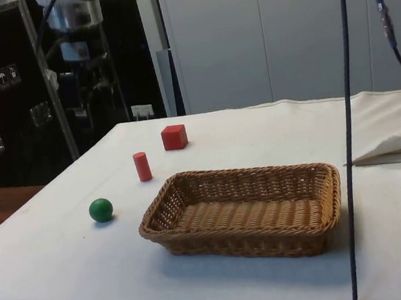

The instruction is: Pick up the object to the left of the cylinder and place it into the basket.

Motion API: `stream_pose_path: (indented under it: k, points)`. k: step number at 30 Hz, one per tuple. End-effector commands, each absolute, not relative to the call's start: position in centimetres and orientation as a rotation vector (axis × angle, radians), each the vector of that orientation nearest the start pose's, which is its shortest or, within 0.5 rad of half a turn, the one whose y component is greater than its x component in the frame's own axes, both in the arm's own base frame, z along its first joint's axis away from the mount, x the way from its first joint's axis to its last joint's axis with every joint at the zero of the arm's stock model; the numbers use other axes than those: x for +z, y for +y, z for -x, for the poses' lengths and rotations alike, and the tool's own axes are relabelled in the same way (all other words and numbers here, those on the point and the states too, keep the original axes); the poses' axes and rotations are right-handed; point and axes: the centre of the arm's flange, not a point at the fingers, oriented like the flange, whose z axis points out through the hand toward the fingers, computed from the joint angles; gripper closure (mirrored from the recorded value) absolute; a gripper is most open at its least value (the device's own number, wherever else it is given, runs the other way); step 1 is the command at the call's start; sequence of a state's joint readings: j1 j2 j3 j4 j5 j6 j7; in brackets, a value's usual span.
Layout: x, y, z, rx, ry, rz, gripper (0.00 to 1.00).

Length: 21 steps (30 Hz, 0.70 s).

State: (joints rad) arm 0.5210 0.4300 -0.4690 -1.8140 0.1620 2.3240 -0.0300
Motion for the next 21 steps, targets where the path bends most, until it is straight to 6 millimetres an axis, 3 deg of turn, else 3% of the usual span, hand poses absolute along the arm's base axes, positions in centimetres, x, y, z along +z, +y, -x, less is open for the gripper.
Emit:
stream_pose_path:
  k: [1, 12, 21]
  points:
    - [33.5, 6.3, -65.3, -0.215, -0.049, 3.193, 0.00]
    - [31.6, 6.5, -66.2, -0.231, -0.084, 3.136, 0.00]
    - [30.7, 8.2, -67.2, -0.228, -0.109, 3.110, 0.00]
